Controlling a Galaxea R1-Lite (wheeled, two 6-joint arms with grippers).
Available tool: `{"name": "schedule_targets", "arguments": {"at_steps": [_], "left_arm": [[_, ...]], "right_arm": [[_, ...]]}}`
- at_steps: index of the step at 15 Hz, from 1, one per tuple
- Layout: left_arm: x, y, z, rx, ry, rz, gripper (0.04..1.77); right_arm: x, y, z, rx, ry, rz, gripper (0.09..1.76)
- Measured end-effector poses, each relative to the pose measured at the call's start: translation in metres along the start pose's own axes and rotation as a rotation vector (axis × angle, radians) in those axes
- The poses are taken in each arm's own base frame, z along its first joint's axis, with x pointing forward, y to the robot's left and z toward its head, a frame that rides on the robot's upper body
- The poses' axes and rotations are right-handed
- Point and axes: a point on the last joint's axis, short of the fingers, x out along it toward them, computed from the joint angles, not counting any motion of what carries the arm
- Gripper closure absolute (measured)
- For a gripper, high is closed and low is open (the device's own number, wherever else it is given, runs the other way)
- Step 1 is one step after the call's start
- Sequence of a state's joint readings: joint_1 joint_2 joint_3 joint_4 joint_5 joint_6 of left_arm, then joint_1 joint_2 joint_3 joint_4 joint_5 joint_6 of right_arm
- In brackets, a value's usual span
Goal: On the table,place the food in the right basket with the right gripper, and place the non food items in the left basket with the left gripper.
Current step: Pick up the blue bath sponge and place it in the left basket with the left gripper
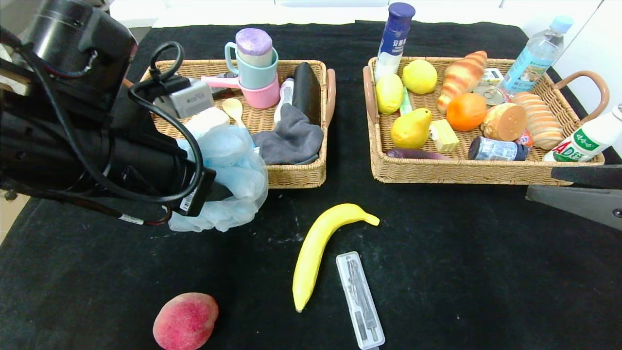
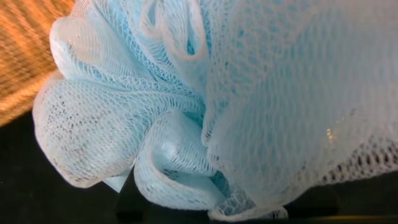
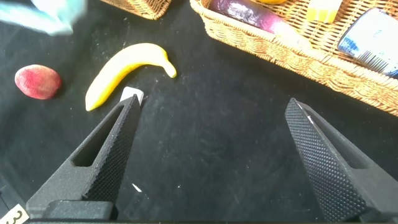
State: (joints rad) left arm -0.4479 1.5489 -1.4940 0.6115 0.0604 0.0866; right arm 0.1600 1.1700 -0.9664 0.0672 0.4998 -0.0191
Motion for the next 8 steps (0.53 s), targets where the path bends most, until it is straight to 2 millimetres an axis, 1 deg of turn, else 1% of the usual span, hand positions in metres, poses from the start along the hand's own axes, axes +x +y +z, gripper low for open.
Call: {"name": "schedule_targets", "arguments": {"at_steps": [4,8], "left_arm": [[-0.026,0.003,0.014,-0.007,-0.106,0.011,1.09],[-0.045,0.009,0.027,-0.023,-0.196,0.033,1.10]], "right_arm": [[-0.002,0.001,0.001,-0.003,-0.006,-0.001,0.14],[-0.002,0.001,0.001,-0.004,-0.008,-0.001,0.14]]}}
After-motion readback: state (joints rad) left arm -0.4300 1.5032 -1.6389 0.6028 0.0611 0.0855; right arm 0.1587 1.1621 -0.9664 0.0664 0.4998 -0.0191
